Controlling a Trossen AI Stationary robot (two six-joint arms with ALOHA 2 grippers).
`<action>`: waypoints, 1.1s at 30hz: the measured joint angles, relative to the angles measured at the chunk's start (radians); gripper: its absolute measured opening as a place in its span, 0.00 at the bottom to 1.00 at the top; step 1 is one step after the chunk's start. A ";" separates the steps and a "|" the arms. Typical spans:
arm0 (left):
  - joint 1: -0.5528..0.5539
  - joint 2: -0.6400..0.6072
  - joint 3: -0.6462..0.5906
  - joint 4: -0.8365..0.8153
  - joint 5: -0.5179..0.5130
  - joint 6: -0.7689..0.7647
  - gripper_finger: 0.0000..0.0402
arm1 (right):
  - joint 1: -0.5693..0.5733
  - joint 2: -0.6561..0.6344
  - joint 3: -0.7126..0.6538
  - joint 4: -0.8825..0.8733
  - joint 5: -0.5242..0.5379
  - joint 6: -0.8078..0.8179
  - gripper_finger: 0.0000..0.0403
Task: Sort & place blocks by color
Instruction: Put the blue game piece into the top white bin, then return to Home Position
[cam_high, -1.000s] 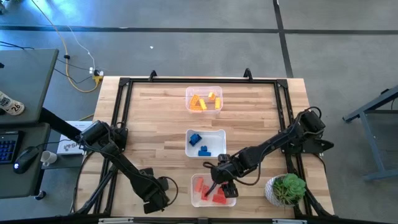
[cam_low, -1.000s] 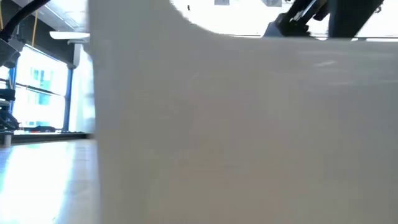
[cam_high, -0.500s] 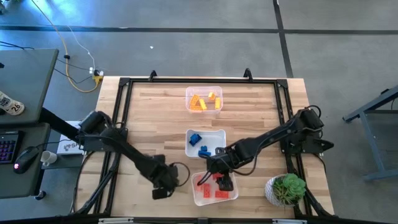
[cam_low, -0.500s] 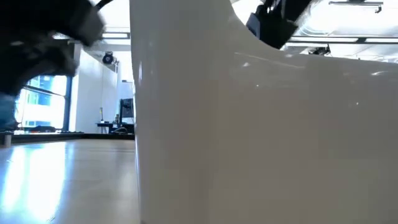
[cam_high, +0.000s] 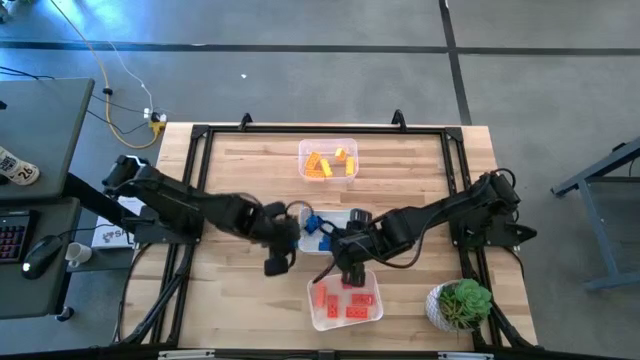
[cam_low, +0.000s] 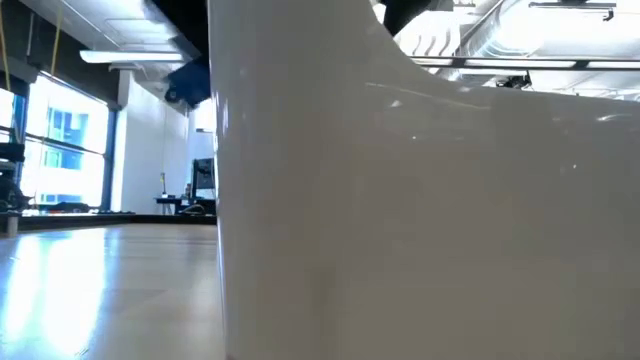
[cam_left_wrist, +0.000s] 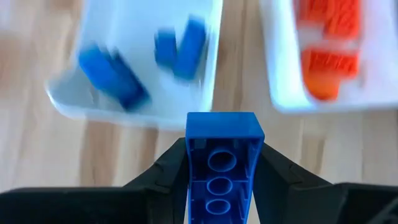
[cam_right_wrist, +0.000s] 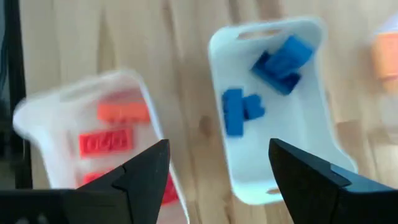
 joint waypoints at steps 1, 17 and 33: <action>0.019 -0.008 0.000 0.031 0.006 0.030 0.26 | -0.001 -0.001 0.009 0.001 0.023 0.017 0.65; 0.221 0.025 -0.001 0.255 0.120 0.266 0.38 | -0.027 0.000 0.028 -0.019 0.204 0.301 0.65; 0.351 0.008 0.000 0.278 0.222 0.312 0.56 | -0.062 0.001 0.027 -0.028 0.290 0.381 0.65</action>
